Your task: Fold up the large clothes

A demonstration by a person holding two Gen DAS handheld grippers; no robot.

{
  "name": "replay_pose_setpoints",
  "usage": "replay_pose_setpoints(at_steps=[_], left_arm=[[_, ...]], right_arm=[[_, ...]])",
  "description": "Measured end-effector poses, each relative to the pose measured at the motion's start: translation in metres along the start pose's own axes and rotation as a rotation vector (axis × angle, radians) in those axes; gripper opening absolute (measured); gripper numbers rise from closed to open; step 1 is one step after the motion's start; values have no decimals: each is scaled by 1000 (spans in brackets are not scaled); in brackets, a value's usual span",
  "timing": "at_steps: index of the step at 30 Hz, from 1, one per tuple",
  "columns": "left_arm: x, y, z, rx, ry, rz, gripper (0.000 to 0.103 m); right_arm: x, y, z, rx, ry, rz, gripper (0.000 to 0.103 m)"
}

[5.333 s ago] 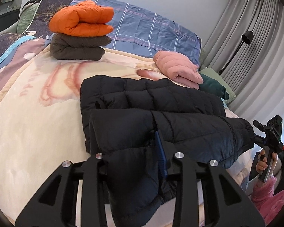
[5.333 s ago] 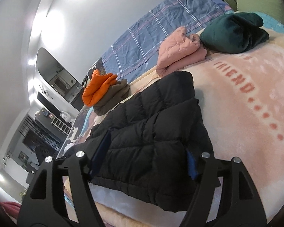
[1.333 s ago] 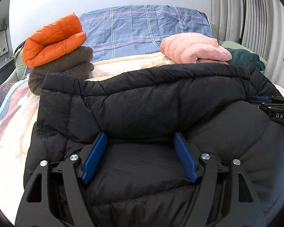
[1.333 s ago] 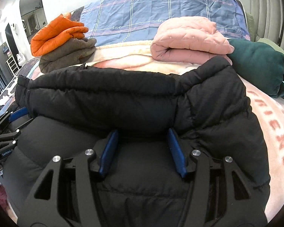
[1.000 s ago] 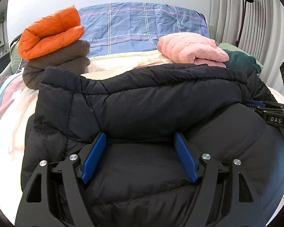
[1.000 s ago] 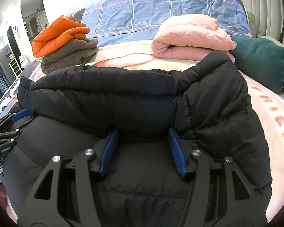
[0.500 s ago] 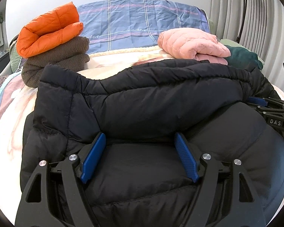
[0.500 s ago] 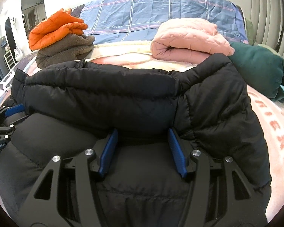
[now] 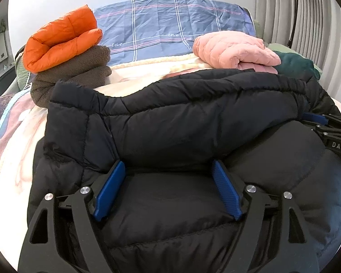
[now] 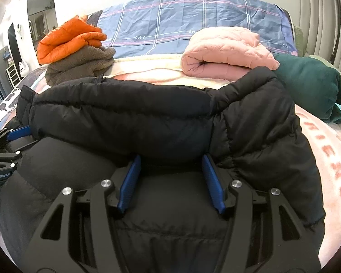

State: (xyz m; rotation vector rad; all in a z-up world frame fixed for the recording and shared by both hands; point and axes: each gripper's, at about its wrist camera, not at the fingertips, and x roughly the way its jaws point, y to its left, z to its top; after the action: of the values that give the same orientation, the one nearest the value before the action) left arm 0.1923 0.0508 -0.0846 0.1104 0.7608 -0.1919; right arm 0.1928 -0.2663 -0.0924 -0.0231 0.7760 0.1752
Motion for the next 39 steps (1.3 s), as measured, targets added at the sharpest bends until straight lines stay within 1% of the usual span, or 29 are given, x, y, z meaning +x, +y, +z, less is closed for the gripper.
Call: replay_pose_setpoints(at_steps=[3,4,5,6,7,8,9,10,12,14,16,17,18,19,20,21,22,23,26,28,29,30,31,33,35,36,37,38,39], left_arm=[[-6,-3,4,5,17,33,81],[-9,-2,7,-14,29,28,80],[-14,-1,10,-50,33,-3,76],[-19,0,12,-78,25,-40,68],[-26,0,16,-105,7,-88,64],[-32,-4,21,-108,-15,-113,56],[-38,-10,26,-89,-37,-118,50],[-42,-16,31,-64,-58,-117,49],[-47,-31,41,-17,-96,-119,48],[-42,-44,49,5,-91,-136,48],[-27,-55,54,32,-54,-105,48],[-17,-59,56,42,-29,-76,51],[1,-60,55,49,16,-30,56],[14,-57,53,35,42,-15,59],[21,-53,52,10,53,-24,61],[28,-45,50,-35,67,-52,61],[31,-42,49,-53,75,-65,61],[33,-40,48,-52,77,-66,61],[36,-47,45,-15,78,-22,61],[35,-49,45,1,78,-7,61],[34,-50,45,2,76,-7,61],[33,-49,45,0,73,-11,61],[32,-48,45,-6,72,-18,61],[31,-46,47,-17,74,-29,60],[30,-46,55,-21,95,-32,60],[27,-45,58,-31,104,-41,60],[23,-43,65,-51,111,-65,60],[18,-41,71,-66,102,-89,60],[16,-40,76,-70,92,-94,60]], right_arm=[[-2,0,-1,5,-8,3,58],[-3,0,-1,9,-14,9,59],[-4,-1,-1,13,-18,15,59],[-5,-2,-1,18,-23,24,60],[-6,-2,-1,22,-27,33,62],[-7,-1,-2,23,-30,37,63],[-7,-1,-2,23,-31,37,63],[-7,-1,-2,21,-32,35,63],[-8,0,-2,20,-34,33,63],[-8,1,-2,21,-34,34,63],[-8,1,-2,20,-34,33,64],[-8,1,-2,20,-33,33,64],[-8,1,-2,20,-33,33,64],[-8,1,-2,20,-33,33,64],[-8,0,-2,21,-32,34,64],[-7,1,-2,22,-30,34,64],[-7,1,-2,22,-27,35,64],[-6,1,-2,22,-25,34,64],[-6,3,-2,17,-24,28,65],[-8,3,-2,16,-28,26,64],[-11,5,-1,9,-26,8,64],[-16,9,2,-6,-23,-16,63],[-20,12,5,-18,-24,-19,57],[-35,23,17,-35,-41,31,51],[-43,32,33,-39,-48,57,50],[-45,37,44,-43,-50,53,50],[-46,41,52,-49,-54,45,50],[-44,46,63,-60,-55,25,50],[-38,49,70,-63,-40,9,50]])
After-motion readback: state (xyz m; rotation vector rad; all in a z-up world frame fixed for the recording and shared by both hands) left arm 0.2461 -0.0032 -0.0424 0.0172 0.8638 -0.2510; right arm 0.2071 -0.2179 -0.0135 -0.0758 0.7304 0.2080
